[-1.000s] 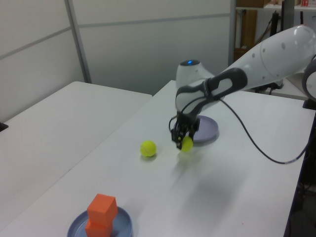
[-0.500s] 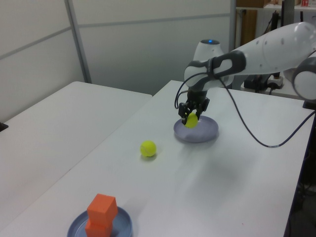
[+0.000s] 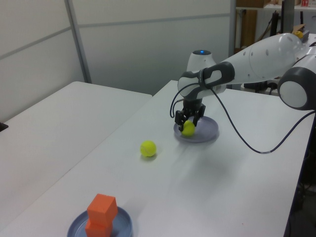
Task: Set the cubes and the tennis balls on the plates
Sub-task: 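Move the gripper to the other tennis ball and grasp it, then carry the ball to the lavender plate and release it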
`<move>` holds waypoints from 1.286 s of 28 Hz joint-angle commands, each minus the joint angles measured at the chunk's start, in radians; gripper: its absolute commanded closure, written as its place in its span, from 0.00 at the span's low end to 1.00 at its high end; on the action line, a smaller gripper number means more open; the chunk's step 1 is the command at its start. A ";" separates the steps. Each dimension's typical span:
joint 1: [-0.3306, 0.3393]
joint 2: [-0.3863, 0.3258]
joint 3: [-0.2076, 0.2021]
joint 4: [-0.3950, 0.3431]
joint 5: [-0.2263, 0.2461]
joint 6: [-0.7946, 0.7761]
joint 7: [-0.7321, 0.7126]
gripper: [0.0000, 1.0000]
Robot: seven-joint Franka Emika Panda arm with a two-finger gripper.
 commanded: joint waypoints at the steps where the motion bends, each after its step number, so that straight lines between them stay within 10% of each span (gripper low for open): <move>1: 0.014 -0.070 -0.008 0.001 0.028 -0.008 -0.016 0.00; 8: 0.048 -0.089 0.024 0.064 0.032 -0.008 -0.008 0.00; 18: 0.055 -0.017 0.176 0.087 0.029 0.004 -0.011 0.00; 36: 0.085 0.103 0.219 0.090 0.021 0.179 0.006 0.10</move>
